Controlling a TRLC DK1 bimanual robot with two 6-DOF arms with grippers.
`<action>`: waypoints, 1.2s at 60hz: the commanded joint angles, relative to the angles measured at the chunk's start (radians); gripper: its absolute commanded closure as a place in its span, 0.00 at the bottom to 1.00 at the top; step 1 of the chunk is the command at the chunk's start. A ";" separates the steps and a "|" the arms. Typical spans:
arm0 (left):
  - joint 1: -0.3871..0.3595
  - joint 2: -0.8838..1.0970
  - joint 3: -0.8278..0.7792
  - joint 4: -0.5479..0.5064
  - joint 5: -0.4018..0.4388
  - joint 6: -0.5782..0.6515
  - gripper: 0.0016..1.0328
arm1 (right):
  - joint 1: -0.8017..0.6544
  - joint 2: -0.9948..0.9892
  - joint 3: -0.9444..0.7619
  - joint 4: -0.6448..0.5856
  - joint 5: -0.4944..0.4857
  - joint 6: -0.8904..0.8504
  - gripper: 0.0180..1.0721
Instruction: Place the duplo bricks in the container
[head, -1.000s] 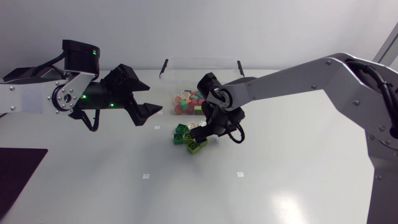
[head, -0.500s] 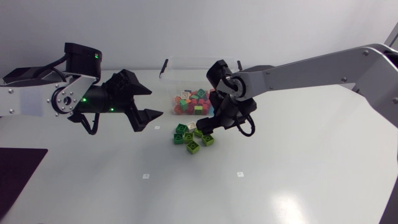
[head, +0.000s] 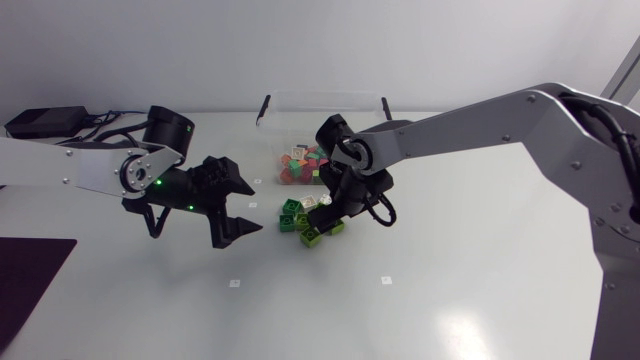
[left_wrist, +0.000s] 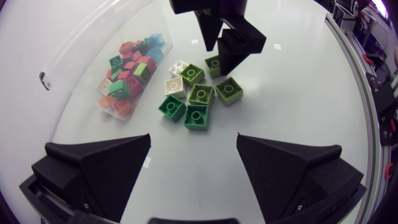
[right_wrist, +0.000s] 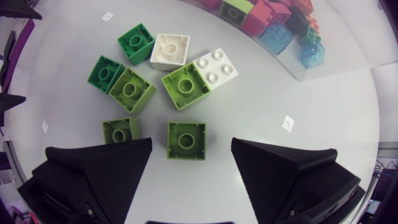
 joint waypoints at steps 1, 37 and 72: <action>-0.009 0.065 0.040 -0.009 0.014 0.049 0.07 | -0.001 0.033 0.025 -0.004 0.002 -0.033 0.18; -0.078 0.336 0.202 0.024 0.034 0.060 0.07 | -0.011 -0.092 -0.124 0.088 -0.024 -0.109 0.71; -0.101 0.390 0.234 0.019 0.035 0.009 0.53 | -0.072 -0.342 -0.153 0.034 -0.023 -0.111 0.72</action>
